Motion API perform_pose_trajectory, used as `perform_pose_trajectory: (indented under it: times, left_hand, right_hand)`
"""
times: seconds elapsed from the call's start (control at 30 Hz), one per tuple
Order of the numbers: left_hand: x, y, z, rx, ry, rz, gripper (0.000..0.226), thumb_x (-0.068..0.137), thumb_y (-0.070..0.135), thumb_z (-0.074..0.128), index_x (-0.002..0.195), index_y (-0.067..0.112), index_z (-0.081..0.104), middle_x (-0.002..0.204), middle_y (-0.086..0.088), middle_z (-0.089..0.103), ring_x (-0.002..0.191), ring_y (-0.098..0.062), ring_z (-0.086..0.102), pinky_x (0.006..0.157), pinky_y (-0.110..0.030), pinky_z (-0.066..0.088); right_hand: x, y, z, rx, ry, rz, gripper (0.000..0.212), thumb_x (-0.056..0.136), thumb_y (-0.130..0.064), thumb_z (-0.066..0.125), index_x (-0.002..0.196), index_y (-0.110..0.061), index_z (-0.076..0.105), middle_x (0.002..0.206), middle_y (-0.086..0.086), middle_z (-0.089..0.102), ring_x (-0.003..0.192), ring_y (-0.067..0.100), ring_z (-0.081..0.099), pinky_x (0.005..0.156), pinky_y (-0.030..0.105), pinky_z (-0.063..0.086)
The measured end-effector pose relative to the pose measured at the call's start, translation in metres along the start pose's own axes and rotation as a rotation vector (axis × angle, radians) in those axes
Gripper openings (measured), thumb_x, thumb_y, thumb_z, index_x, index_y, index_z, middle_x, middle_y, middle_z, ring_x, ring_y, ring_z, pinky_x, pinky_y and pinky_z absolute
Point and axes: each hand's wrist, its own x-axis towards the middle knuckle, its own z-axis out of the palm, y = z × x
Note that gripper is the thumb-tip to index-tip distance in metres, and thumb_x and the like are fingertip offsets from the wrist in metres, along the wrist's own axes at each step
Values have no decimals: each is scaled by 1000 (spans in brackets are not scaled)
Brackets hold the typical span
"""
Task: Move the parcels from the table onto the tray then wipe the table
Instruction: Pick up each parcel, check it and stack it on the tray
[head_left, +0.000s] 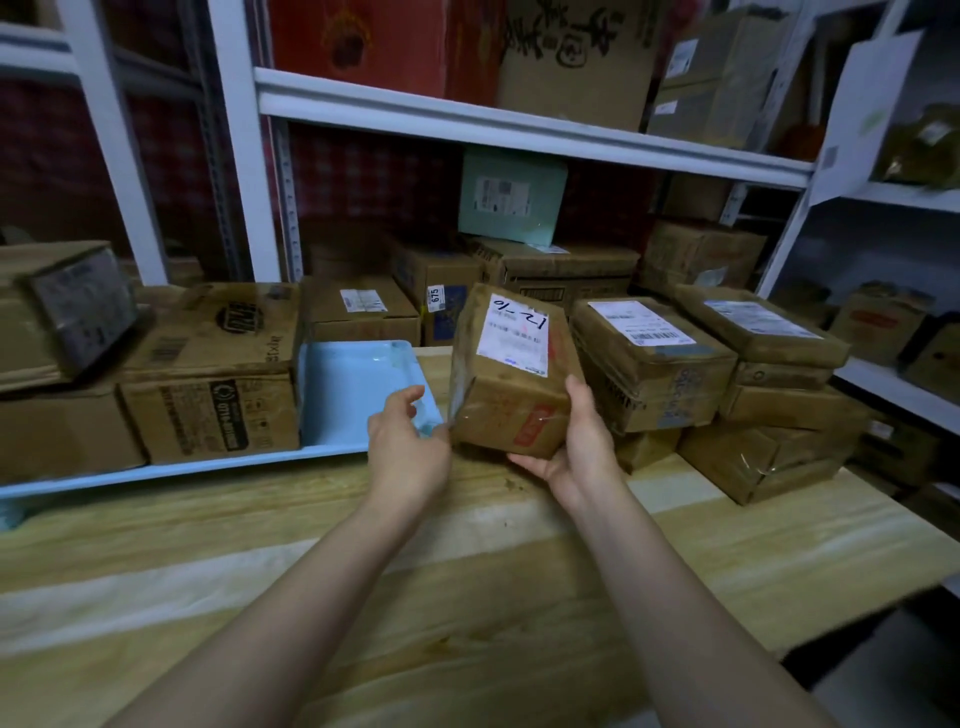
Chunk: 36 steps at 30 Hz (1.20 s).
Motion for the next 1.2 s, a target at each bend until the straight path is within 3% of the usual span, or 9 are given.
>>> perform_pose_trajectory:
  times: [0.27,0.33,0.43,0.53,0.67,0.8,0.97,1.1,1.2]
  left_hand:
    - [-27,-10,-27,-129,11,-10,23,93,17,59,115,20,65,73,3,65,76,-15,63,74,-30,47]
    - [-34,-5,-31,-206,17,-8,21,97,26,54,115,21,64,80,3,68,83,-13,64,75,-26,45]
    - [-44,6,-34,-272,-23,-9,23,101,36,43,113,31,62,106,5,66,101,-11,60,93,-31,44]
    - [-50,16,-39,-363,-23,-38,24,102,42,36,99,40,59,102,14,63,95,-4,59,92,-34,43]
    - [-52,21,-45,-436,-29,-111,35,100,49,32,128,35,50,109,3,66,91,-6,59,95,-36,43]
    - [-52,23,-48,-507,-51,-159,43,99,54,31,137,37,42,108,4,70,99,-11,60,104,-43,39]
    - [-52,26,-48,-525,-85,-168,45,97,59,33,137,39,40,111,6,69,103,-12,61,102,-45,41]
    - [-54,28,-46,-564,-104,-199,48,94,62,35,135,39,43,114,5,68,102,-12,63,90,-38,46]
    - [-55,30,-48,-613,-126,-218,49,93,64,34,133,39,49,112,3,66,98,-13,65,86,-36,48]
  right_hand:
    - [-32,12,-14,308,-120,-55,39,93,-33,63,129,-19,58,131,14,65,120,31,60,106,59,44]
    - [-40,16,-16,375,-166,-82,26,96,-27,58,119,-16,64,125,14,69,119,30,62,108,56,43]
    - [-49,24,-18,415,-236,-125,27,99,-24,50,110,-15,73,117,11,73,112,26,66,109,50,43]
    - [-56,30,-18,417,-293,-163,38,101,-22,44,97,-15,81,112,8,75,102,20,71,101,42,47]
    - [-60,28,-21,416,-315,-238,30,100,-22,47,118,-12,70,123,11,71,114,22,67,103,42,46]
    - [-59,24,-25,404,-328,-268,34,101,-32,48,115,-17,74,129,10,68,123,23,62,103,42,46]
    - [-55,25,-32,297,-335,-228,46,101,-39,47,140,-16,55,139,11,62,130,27,57,110,54,40]
    - [-57,25,-36,262,-361,-191,49,92,-38,61,136,-17,57,137,11,63,127,29,59,112,59,37]
    - [-59,27,-39,303,-348,-178,83,67,-40,88,139,-13,55,140,13,60,131,30,55,115,56,34]
